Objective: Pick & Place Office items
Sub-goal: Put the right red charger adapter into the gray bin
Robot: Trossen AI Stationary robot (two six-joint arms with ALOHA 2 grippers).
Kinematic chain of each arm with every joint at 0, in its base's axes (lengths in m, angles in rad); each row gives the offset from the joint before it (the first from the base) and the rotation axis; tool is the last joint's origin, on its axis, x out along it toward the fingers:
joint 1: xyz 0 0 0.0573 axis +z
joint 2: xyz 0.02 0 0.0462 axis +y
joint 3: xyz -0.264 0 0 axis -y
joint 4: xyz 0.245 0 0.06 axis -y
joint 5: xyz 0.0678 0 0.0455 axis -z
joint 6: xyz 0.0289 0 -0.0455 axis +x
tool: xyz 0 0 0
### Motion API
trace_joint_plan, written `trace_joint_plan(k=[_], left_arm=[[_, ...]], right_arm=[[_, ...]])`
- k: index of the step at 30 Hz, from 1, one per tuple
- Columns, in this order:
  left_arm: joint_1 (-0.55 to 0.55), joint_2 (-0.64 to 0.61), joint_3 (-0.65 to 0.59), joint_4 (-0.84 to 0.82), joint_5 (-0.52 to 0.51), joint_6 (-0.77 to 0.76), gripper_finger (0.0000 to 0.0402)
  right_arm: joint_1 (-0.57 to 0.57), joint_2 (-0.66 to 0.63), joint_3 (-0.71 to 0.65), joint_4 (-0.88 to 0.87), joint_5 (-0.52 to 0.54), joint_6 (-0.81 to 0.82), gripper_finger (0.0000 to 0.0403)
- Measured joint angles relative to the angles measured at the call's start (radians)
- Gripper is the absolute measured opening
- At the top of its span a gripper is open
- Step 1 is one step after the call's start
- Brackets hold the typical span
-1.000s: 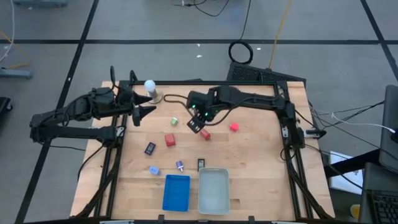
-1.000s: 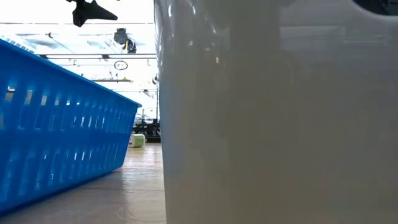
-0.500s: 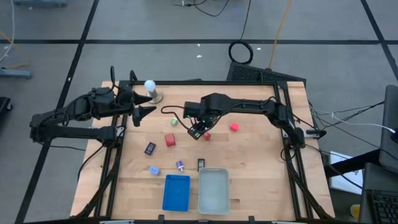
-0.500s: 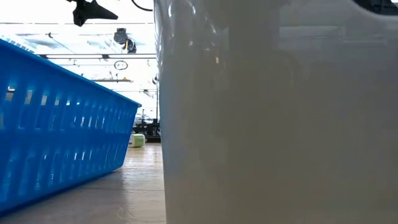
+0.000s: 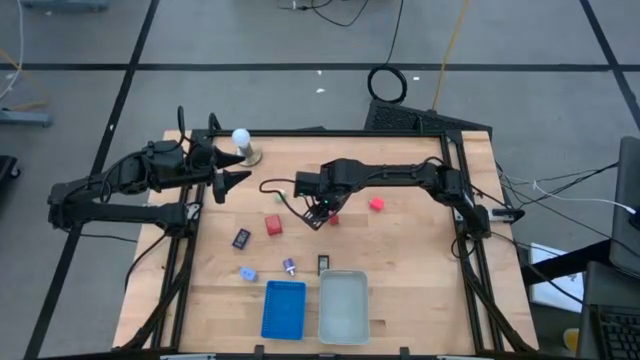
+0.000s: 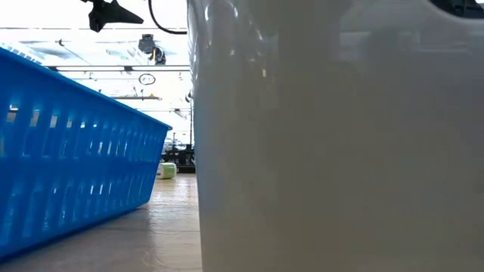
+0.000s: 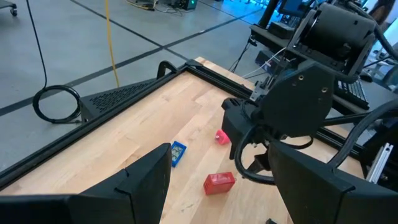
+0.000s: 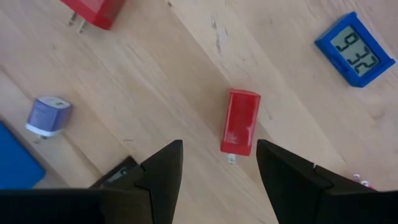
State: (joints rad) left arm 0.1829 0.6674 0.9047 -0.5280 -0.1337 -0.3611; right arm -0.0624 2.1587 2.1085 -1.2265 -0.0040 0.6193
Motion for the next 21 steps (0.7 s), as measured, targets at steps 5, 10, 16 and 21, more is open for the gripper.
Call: trace_joint_plan(k=[5, 10, 16, 21], left_arm=[[0.0, 0.0, 0.0, 0.0, 0.0, -0.001, 0.0271], [0.0, 0.0, 0.0, 0.0, 0.0, -0.001, 0.0271], [0.0, 0.0, 0.0, 0.0, 0.0, 0.012, 0.0271], [0.0, 0.0, 0.0, 0.0, 0.0, 0.015, 0.0271]], right_arm=[[0.0, 0.0, -0.054, 0.051, 0.003, -0.003, 0.0197], [0.0, 0.0, -0.1, 0.114, 0.003, -0.001, 0.0197], [-0.001, 0.0, -0.154, 0.163, 0.004, 0.004, 0.0197], [-0.004, 0.0, -0.202, 0.2, 0.008, 0.005, 0.0197]])
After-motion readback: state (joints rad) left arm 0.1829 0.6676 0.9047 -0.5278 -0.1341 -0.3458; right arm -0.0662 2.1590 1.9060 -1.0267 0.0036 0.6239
